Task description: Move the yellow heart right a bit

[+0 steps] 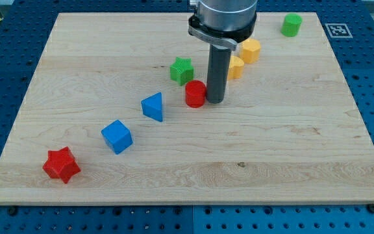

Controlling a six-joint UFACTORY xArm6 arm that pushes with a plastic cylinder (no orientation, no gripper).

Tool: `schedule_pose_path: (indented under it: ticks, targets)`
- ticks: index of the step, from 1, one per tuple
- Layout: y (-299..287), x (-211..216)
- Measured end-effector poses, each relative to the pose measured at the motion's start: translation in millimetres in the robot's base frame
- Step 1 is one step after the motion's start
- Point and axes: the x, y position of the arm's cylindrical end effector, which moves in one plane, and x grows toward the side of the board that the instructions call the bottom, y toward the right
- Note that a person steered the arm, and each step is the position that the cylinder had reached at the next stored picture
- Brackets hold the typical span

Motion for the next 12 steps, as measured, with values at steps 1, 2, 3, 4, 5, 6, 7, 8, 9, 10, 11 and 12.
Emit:
schedule_pose_path:
  ticks: [1, 2, 3, 4, 5, 6, 7, 8, 9, 10, 11, 12]
  targets:
    - [-15.2, 0.0]
    - [-34.1, -1.7]
    - [-34.4, -11.1]
    - [-16.3, -17.2]
    - [16.1, -17.3]
    - [39.9, -37.0]
    - [60.7, -49.0]
    - [108.9, -46.1]
    - [153.5, -59.0]
    - [178.1, -101.8]
    - [170.0, -146.9]
    - [107.2, -181.3]
